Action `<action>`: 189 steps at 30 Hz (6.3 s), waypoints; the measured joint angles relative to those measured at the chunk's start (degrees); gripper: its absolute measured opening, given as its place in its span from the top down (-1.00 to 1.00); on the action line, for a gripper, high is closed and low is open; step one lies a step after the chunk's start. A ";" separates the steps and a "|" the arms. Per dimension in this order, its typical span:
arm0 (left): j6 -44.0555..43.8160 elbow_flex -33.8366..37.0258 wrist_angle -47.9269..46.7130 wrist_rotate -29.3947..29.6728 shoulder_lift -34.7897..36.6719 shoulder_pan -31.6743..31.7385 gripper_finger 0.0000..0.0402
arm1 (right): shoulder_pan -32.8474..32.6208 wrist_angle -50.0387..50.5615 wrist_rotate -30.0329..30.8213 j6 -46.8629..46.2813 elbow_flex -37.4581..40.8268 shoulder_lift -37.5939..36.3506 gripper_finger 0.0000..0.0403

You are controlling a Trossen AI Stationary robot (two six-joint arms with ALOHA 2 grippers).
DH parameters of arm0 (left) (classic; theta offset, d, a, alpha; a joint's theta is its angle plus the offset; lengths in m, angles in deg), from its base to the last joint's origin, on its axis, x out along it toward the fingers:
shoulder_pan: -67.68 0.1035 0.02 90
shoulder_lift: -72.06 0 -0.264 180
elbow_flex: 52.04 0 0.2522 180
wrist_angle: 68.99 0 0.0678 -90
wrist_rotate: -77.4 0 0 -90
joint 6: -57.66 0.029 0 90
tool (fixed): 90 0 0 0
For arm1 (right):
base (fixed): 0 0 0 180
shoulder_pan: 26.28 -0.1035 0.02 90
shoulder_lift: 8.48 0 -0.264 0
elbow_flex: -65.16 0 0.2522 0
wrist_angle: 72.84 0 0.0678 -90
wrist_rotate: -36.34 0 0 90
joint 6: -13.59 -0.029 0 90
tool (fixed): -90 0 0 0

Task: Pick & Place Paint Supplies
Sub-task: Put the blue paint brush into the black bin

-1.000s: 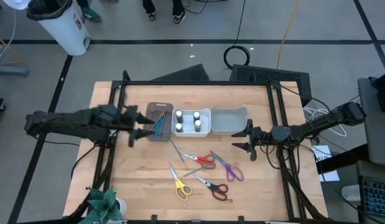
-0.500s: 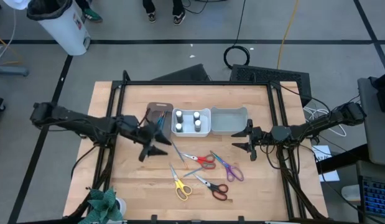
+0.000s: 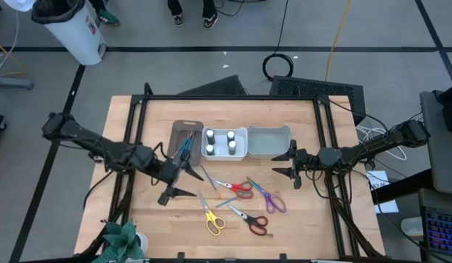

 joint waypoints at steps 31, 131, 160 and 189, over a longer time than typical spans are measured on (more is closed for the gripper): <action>2.98 -0.02 11.97 4.09 -0.79 5.50 -0.25 | -0.01 0.00 -0.01 -0.01 -0.01 0.00 0.15; 1.86 -11.56 -12.73 9.43 -44.45 0.33 -0.25 | 0.01 0.00 -0.01 0.00 0.00 0.00 0.15; 1.04 -11.58 -11.33 8.03 -47.41 2.41 0.77 | -0.01 0.00 -0.01 0.01 0.00 0.00 0.15; -10.76 -11.52 9.92 19.18 -30.15 1.96 0.98 | 0.01 -0.13 0.01 0.00 -0.02 0.00 0.15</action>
